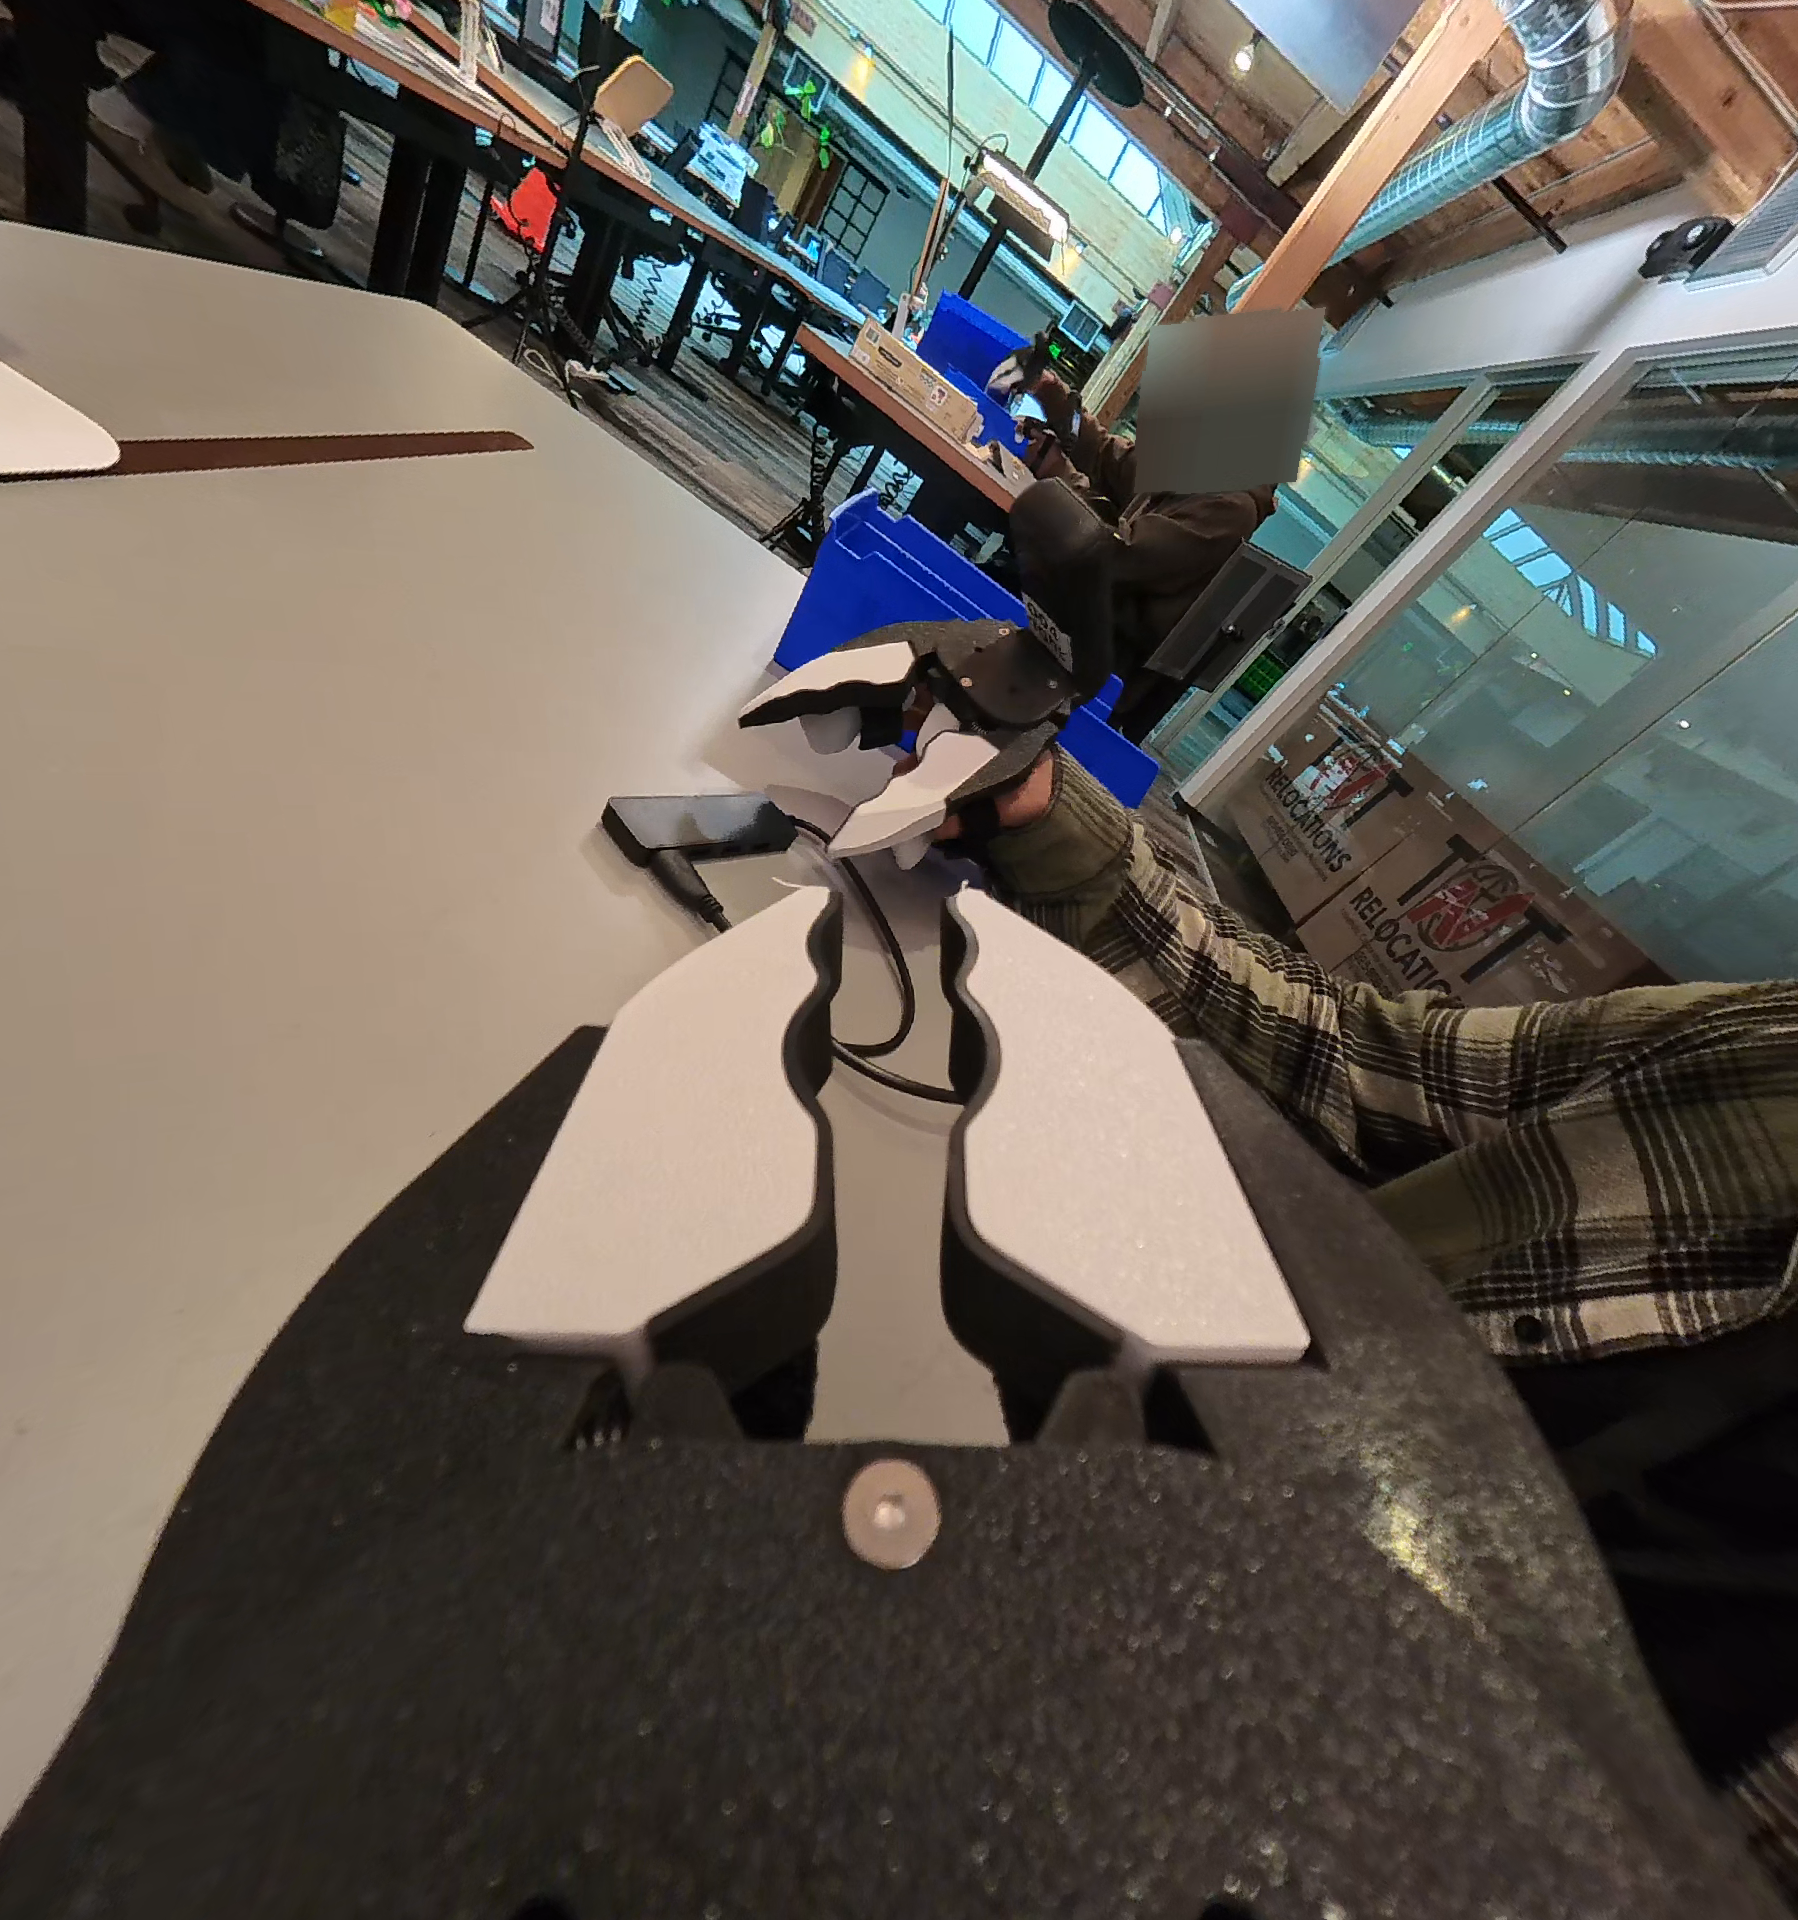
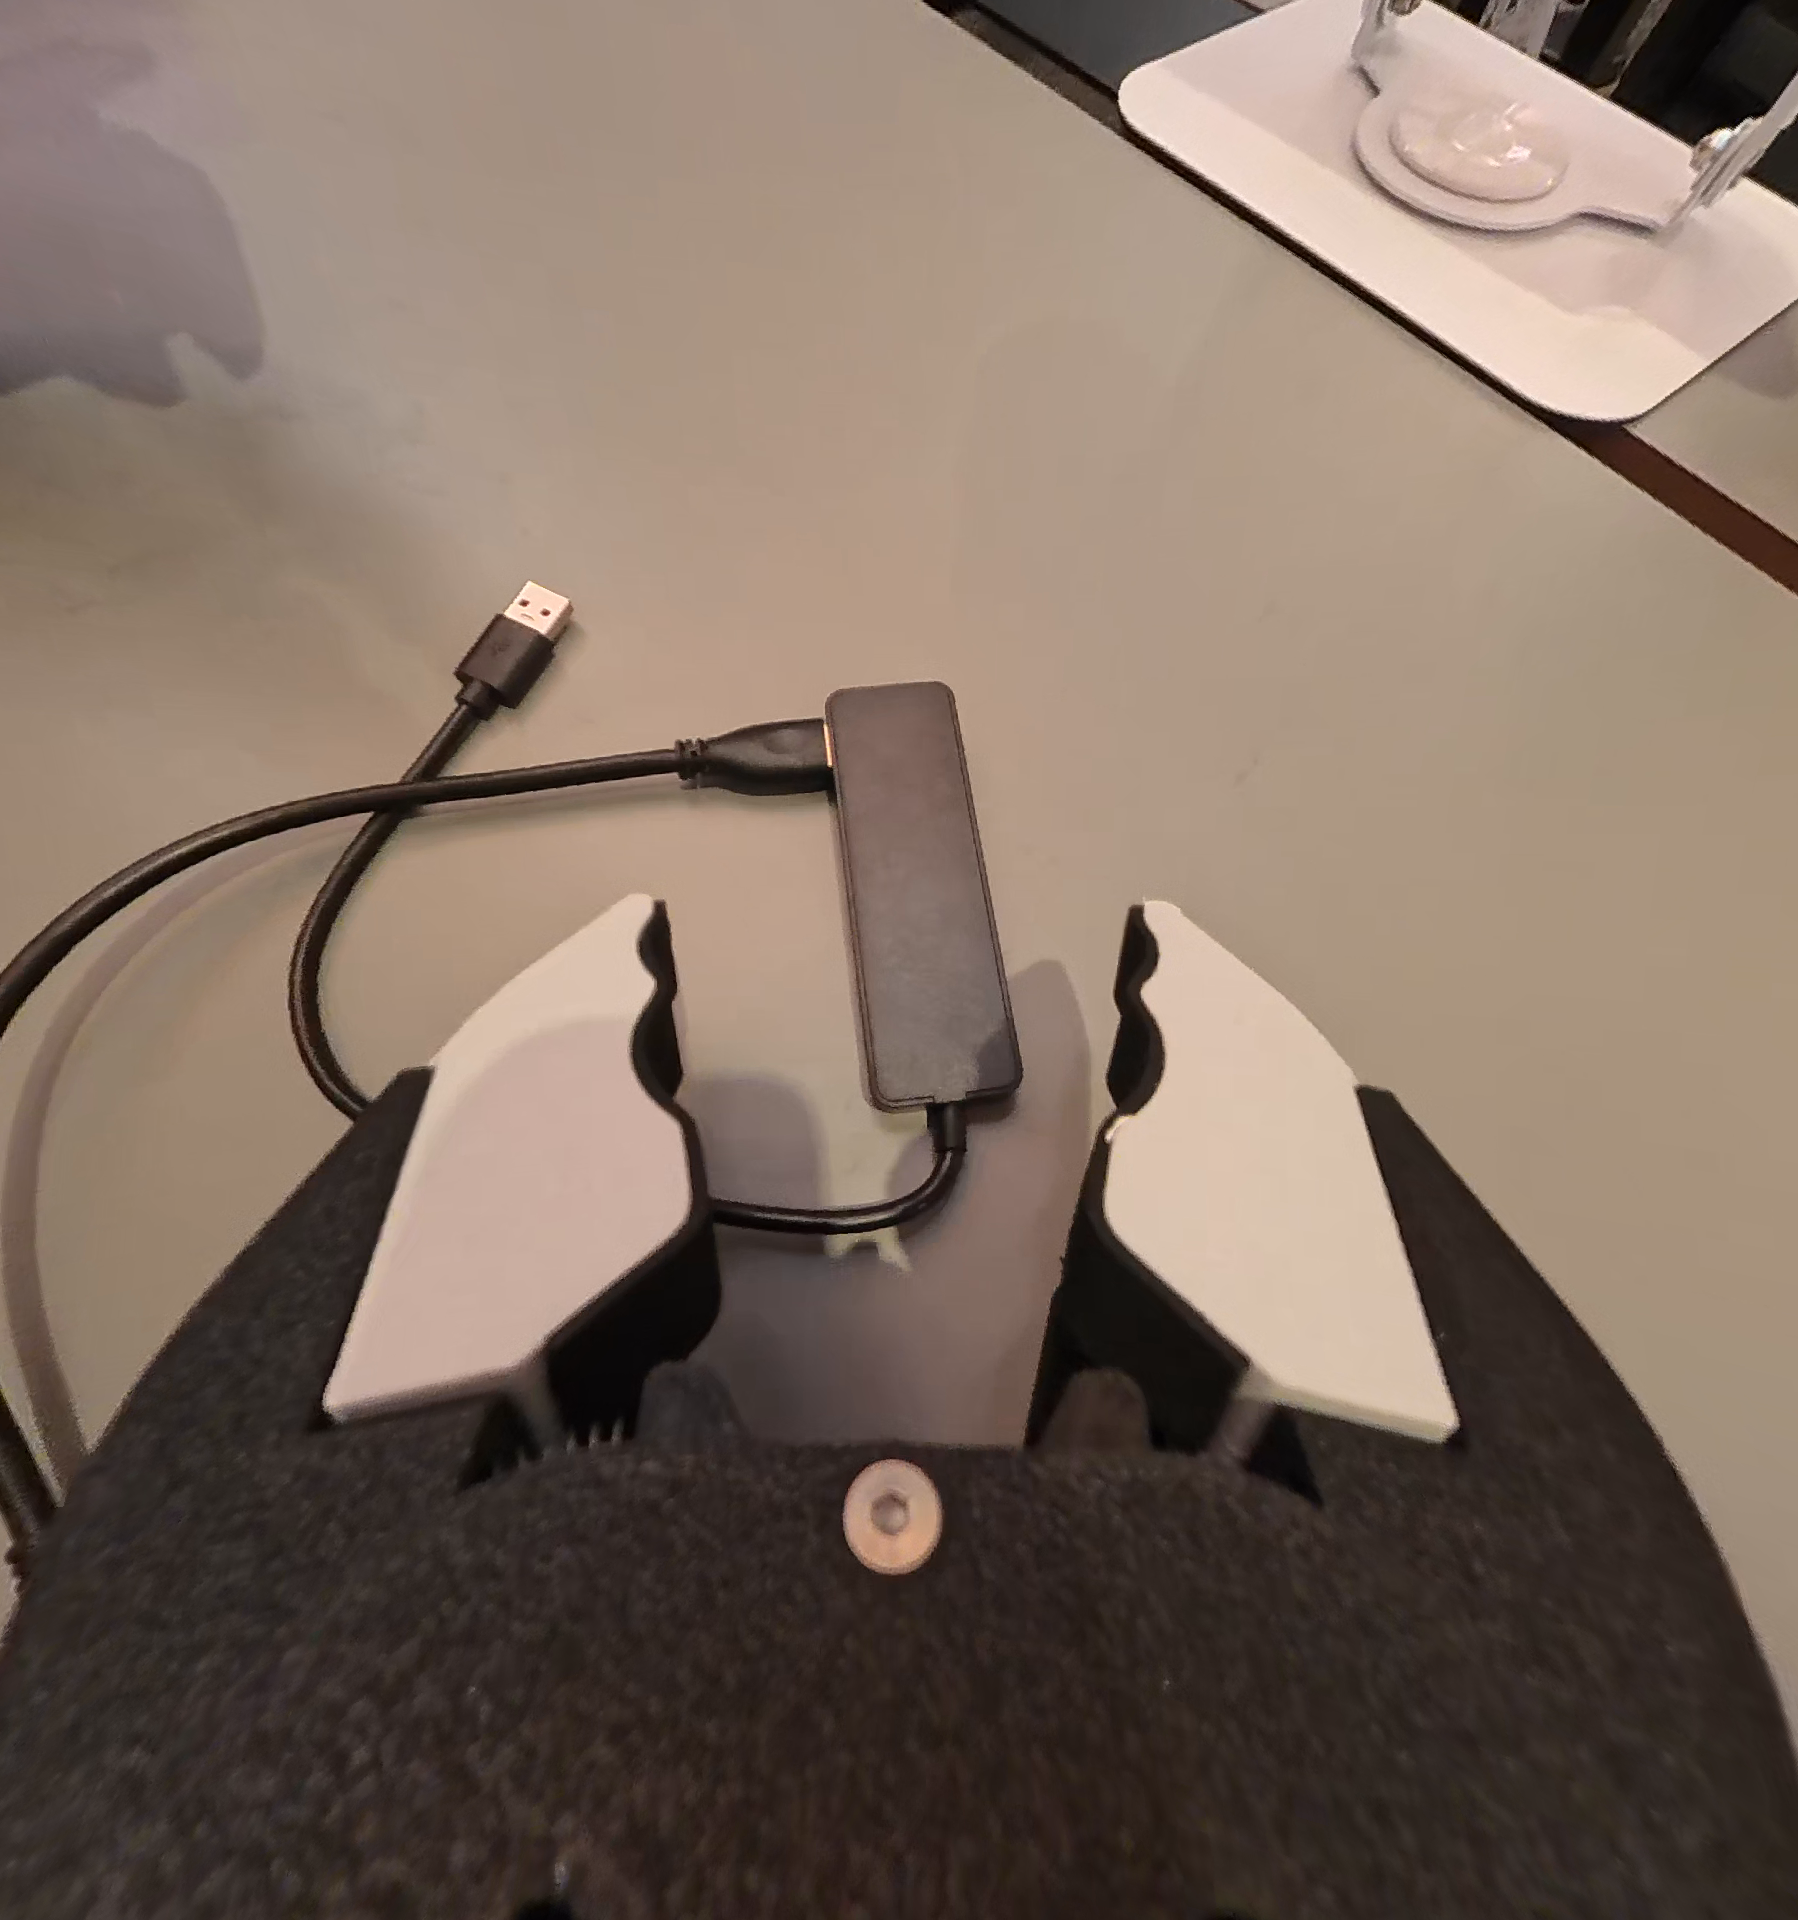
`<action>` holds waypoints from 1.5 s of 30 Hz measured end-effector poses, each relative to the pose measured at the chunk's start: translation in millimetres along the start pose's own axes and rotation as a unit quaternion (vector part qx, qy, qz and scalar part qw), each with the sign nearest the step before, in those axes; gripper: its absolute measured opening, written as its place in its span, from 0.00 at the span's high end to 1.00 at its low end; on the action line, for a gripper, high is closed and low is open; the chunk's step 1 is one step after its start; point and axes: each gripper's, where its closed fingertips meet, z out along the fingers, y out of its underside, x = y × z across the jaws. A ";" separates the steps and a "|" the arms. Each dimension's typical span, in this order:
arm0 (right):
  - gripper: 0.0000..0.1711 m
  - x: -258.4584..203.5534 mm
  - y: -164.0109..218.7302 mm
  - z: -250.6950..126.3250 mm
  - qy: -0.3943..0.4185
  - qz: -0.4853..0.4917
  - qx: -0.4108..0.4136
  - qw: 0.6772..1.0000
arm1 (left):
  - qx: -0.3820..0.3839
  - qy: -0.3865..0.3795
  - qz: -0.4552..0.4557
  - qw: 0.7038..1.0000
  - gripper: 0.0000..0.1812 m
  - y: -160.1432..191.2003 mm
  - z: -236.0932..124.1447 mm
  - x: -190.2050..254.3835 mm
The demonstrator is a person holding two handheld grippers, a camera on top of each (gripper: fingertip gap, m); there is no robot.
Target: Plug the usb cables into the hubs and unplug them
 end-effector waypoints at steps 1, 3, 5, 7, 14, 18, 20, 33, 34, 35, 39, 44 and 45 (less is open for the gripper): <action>0.53 0.8 1.2 0.9 0.002 -0.003 -0.006 1.000 | 0.000 0.000 0.000 1.000 0.91 0.0 0.1 0.4; 0.53 1.0 3.1 2.6 0.002 -0.008 -0.016 1.000 | 0.000 0.001 0.001 1.000 0.91 -0.3 0.1 0.9; 0.53 0.8 4.8 4.5 0.001 -0.010 -0.024 1.000 | 0.000 0.001 0.002 1.000 0.91 -0.4 0.0 1.3; 0.53 0.7 6.1 5.9 0.000 -0.012 -0.029 1.000 | 0.001 0.001 0.002 1.000 0.91 -0.8 -0.4 1.4; 0.53 1.9 7.7 7.3 -0.002 -0.011 -0.034 0.999 | 0.001 0.001 0.003 1.000 0.91 -1.1 -0.6 1.7; 0.54 2.2 9.1 8.0 -0.003 -0.011 -0.037 0.999 | 0.000 0.001 0.002 1.000 0.91 -0.6 0.2 1.8; 0.54 2.3 9.5 8.2 -0.004 -0.010 -0.037 0.999 | 0.000 0.001 0.002 1.000 0.91 -0.6 0.2 1.7; 0.54 2.2 9.7 7.7 -0.007 -0.010 -0.034 0.999 | -0.002 0.000 0.002 1.000 0.91 0.6 1.3 0.5; 0.54 2.4 9.8 7.6 -0.006 -0.010 -0.035 0.999 | -0.002 0.000 0.002 1.000 0.91 0.7 1.4 0.4; 0.54 2.3 10.0 7.7 -0.007 -0.010 -0.035 0.999 | -0.003 -0.001 0.001 1.000 0.91 0.8 1.5 0.3; 0.54 2.2 10.6 7.7 -0.008 -0.010 -0.036 0.999 | -0.003 -0.001 0.001 1.000 0.91 1.0 1.6 0.0; 0.54 1.6 11.3 8.4 -0.009 -0.011 -0.038 0.999 | -0.003 -0.001 0.002 1.000 0.91 0.7 1.4 0.2; 0.54 1.4 11.2 8.2 -0.009 -0.011 -0.038 0.999 | -0.003 -0.001 0.002 1.000 0.91 0.7 1.5 0.2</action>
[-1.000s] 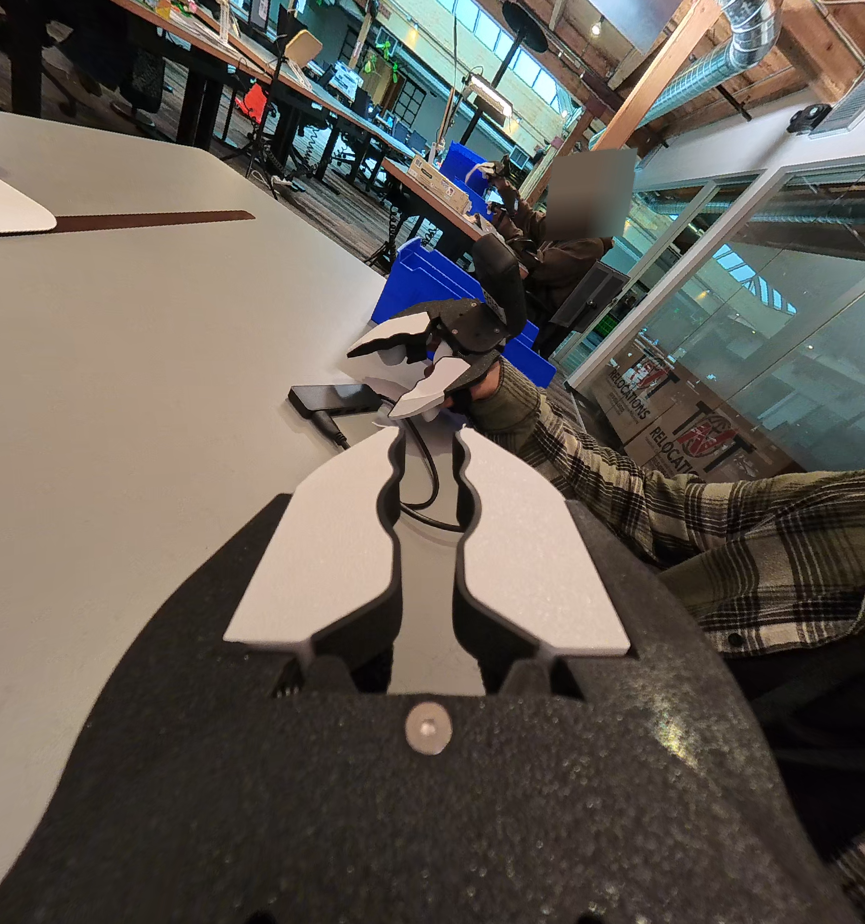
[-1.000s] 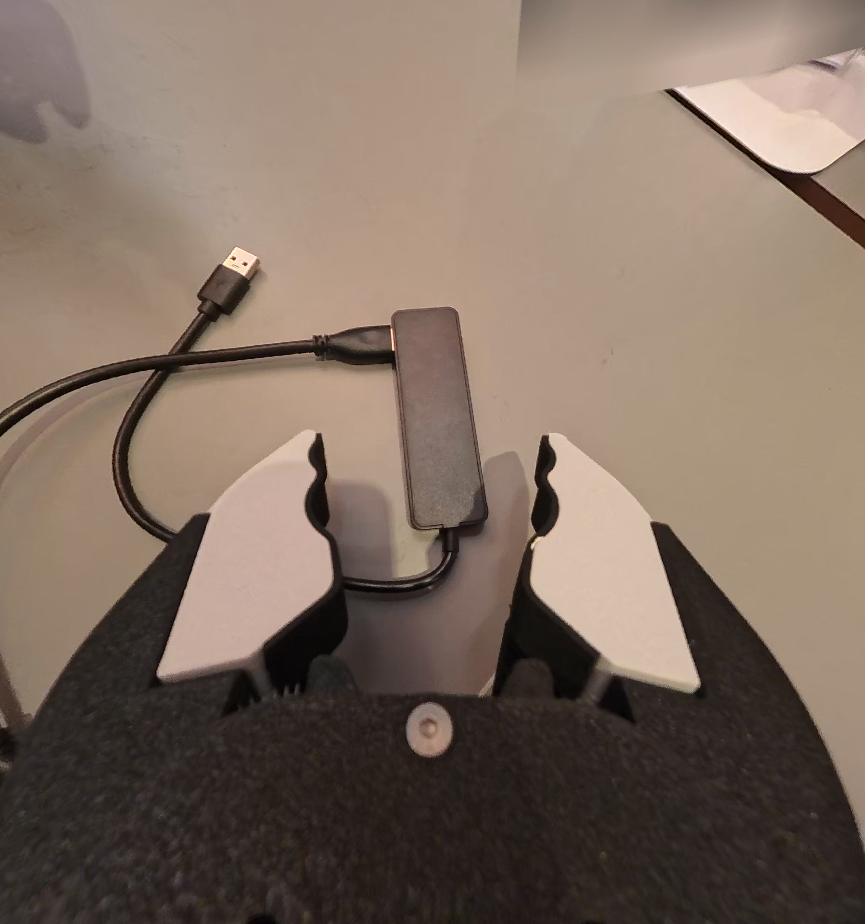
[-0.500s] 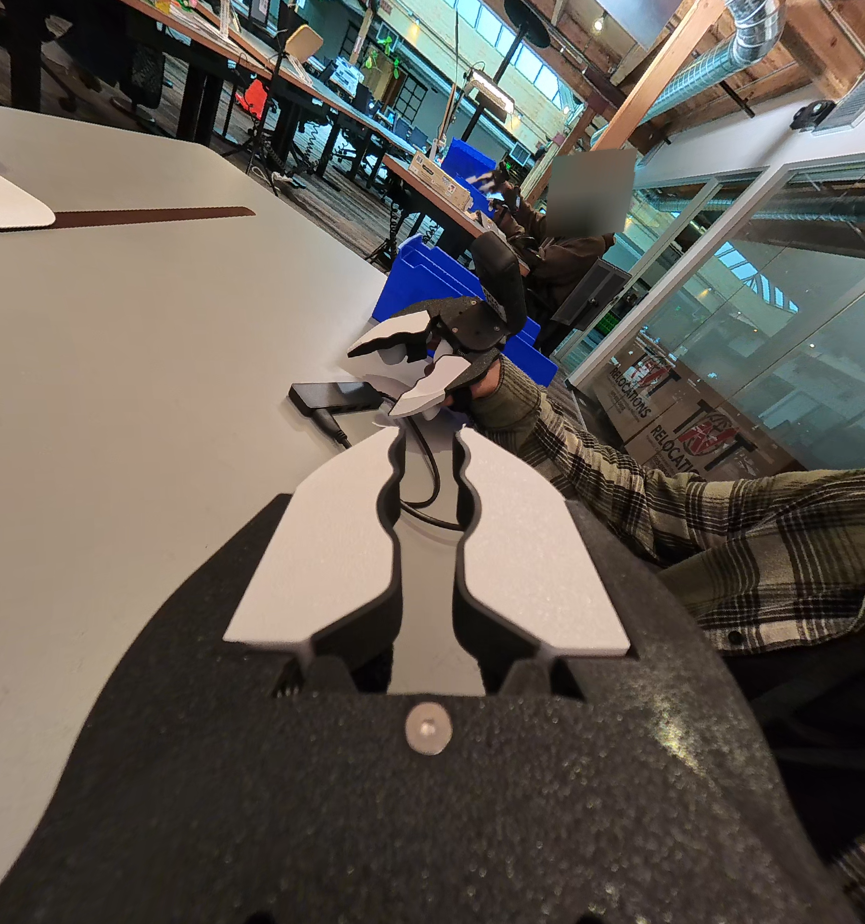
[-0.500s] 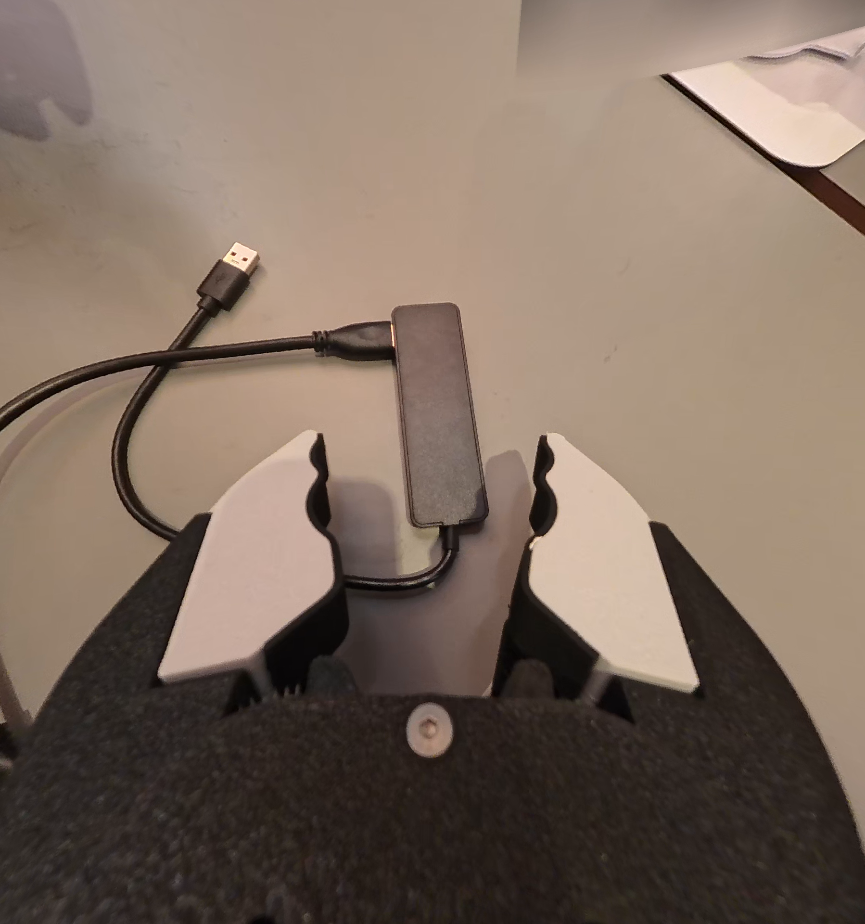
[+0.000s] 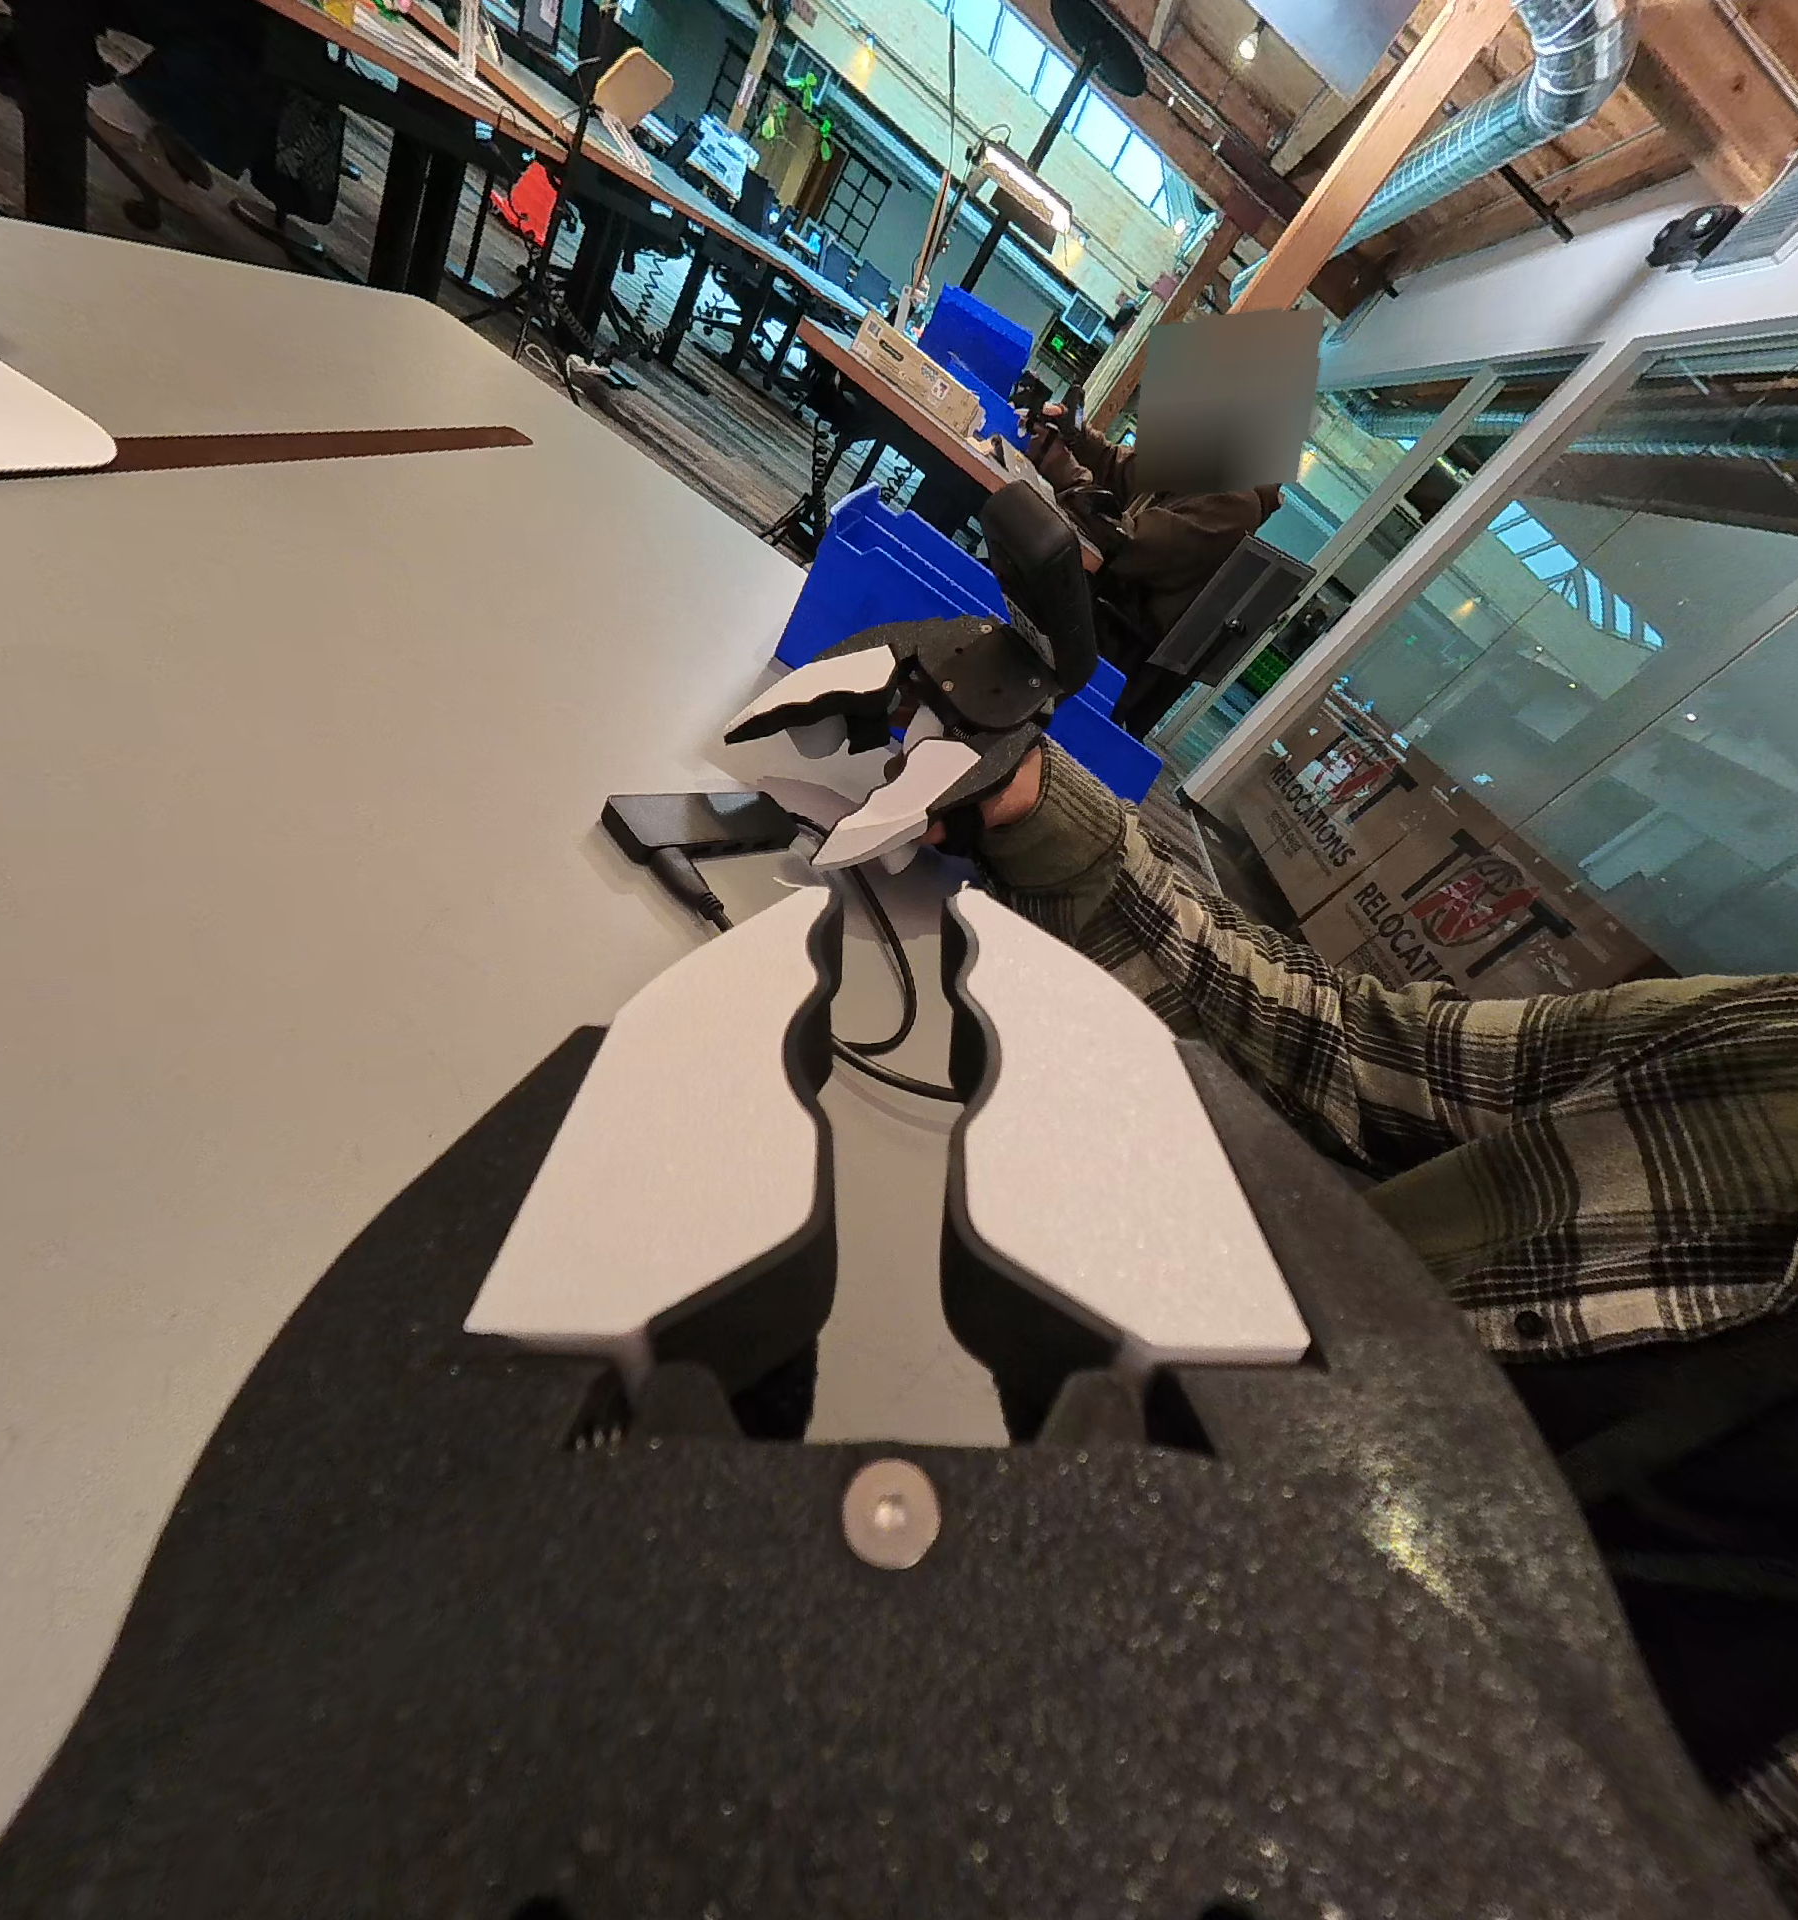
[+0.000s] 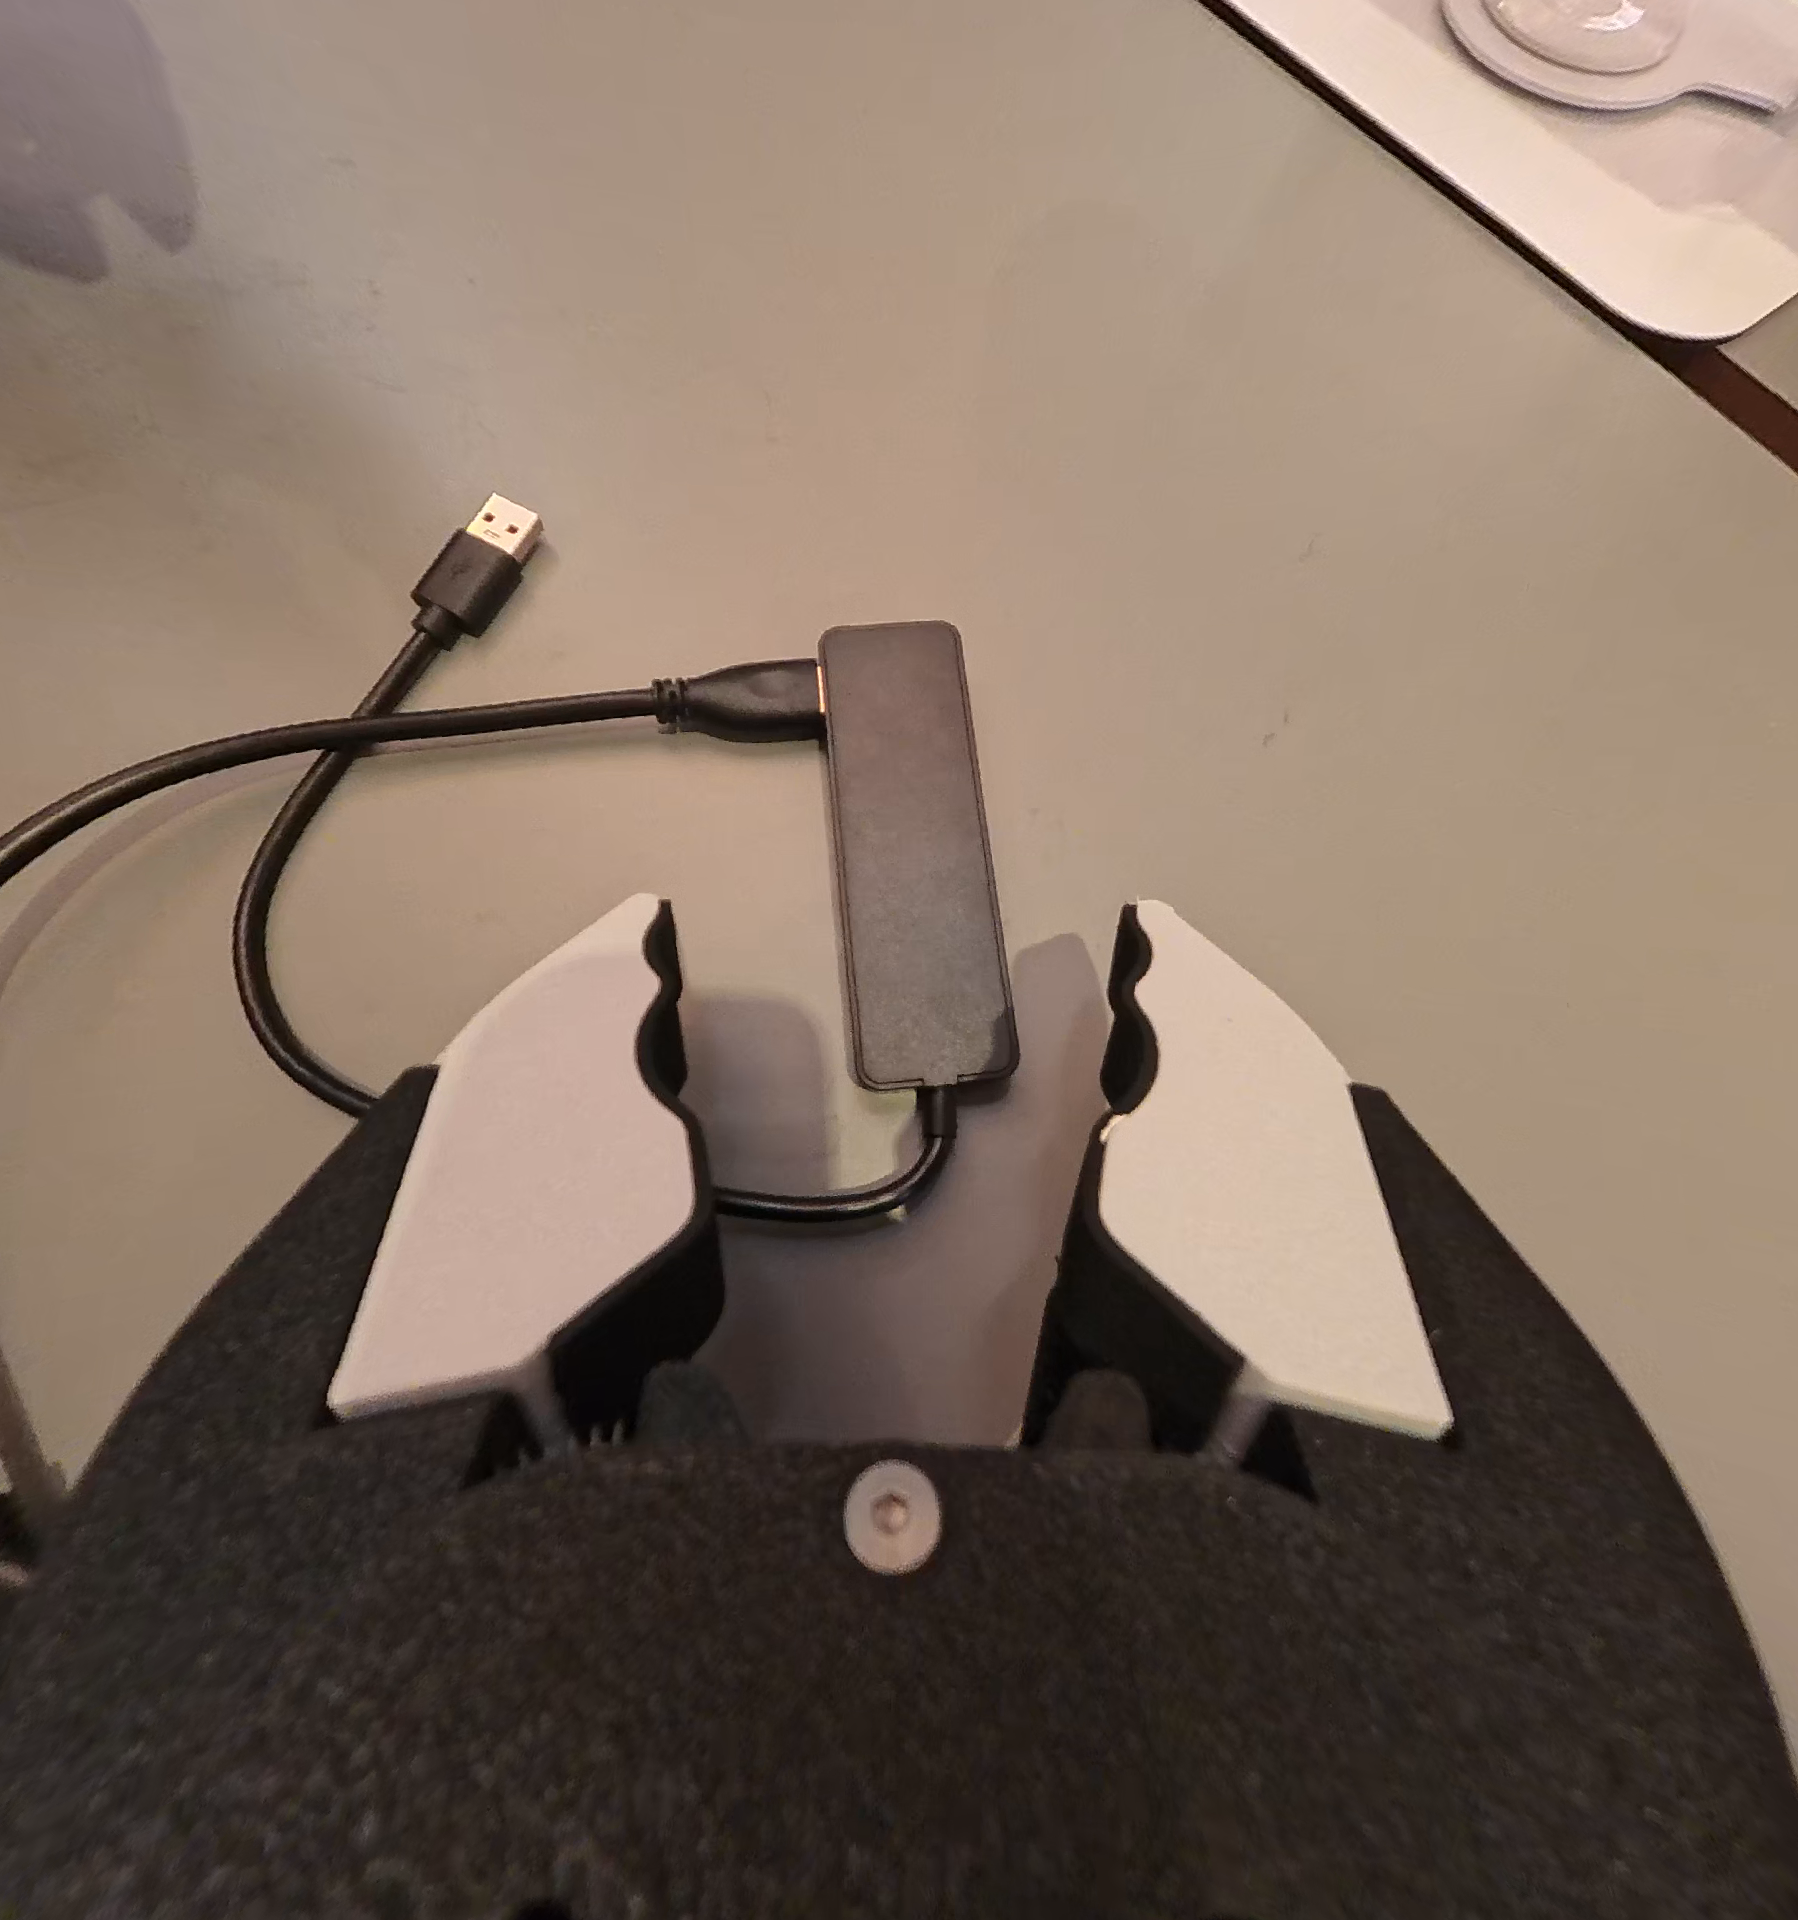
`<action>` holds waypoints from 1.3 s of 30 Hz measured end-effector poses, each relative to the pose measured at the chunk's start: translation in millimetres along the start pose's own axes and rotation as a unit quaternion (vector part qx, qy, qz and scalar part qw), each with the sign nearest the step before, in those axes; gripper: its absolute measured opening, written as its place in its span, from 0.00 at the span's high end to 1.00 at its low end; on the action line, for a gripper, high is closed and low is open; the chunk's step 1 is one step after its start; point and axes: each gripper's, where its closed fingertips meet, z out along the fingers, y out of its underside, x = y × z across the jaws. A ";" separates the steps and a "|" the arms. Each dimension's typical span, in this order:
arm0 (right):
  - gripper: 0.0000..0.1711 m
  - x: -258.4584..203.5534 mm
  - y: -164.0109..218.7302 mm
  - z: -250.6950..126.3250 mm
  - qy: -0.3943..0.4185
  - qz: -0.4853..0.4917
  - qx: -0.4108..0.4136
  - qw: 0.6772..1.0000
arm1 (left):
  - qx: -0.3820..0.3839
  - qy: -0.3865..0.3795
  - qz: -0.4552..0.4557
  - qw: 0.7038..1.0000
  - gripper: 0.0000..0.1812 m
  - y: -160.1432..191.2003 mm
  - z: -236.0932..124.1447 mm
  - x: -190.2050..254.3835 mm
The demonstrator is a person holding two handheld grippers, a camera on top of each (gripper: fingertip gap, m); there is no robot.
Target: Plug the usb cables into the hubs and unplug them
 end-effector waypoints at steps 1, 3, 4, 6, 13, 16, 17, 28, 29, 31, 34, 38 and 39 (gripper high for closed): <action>0.54 -0.1 0.0 0.0 0.000 0.000 0.000 1.000 | 0.000 0.000 0.000 1.000 0.91 0.1 0.1 0.0; 0.54 0.0 0.0 -0.1 0.000 0.000 0.000 1.000 | -0.001 0.000 0.000 1.000 0.91 0.2 0.1 0.1; 0.54 0.0 -0.1 -0.3 0.000 0.000 0.001 1.000 | -0.001 0.000 0.001 1.000 0.91 0.2 0.2 0.0; 0.54 0.3 -0.1 -0.5 0.000 0.001 0.001 1.000 | 0.000 0.000 0.000 1.000 0.91 0.1 0.2 0.0; 0.54 0.1 0.1 -0.9 0.000 0.001 0.001 1.000 | -0.001 -0.001 0.001 1.000 0.91 0.1 0.4 0.1; 0.54 0.2 -0.1 -1.1 0.000 0.001 0.002 1.000 | -0.001 0.000 0.000 1.000 0.91 0.3 0.6 0.0; 0.54 0.3 0.1 -1.3 0.000 0.001 0.002 1.000 | -0.001 0.000 0.000 1.000 0.91 0.4 0.7 0.1; 0.54 0.5 1.2 -1.2 0.000 0.001 0.000 1.000 | -0.002 0.000 0.000 1.000 0.91 0.5 0.8 0.2; 0.54 0.6 1.2 -1.3 0.001 0.001 0.000 1.000 | -0.002 0.000 0.000 1.000 0.91 0.6 0.9 0.2; 0.54 1.0 1.7 -1.3 0.002 0.001 -0.002 1.000 | -0.002 0.000 0.000 1.000 0.91 0.5 1.0 0.4; 0.54 2.0 4.5 0.0 0.007 -0.004 -0.011 1.000 | -0.002 0.001 0.001 1.000 0.91 0.3 0.9 0.9; 0.54 3.2 5.8 1.2 0.009 -0.007 -0.021 1.000 | -0.001 0.002 0.002 1.000 0.91 -0.7 0.3 1.8; 0.54 4.4 5.7 1.0 0.011 -0.008 -0.024 1.000 | 0.000 0.002 0.002 1.000 0.91 -1.1 0.1 2.2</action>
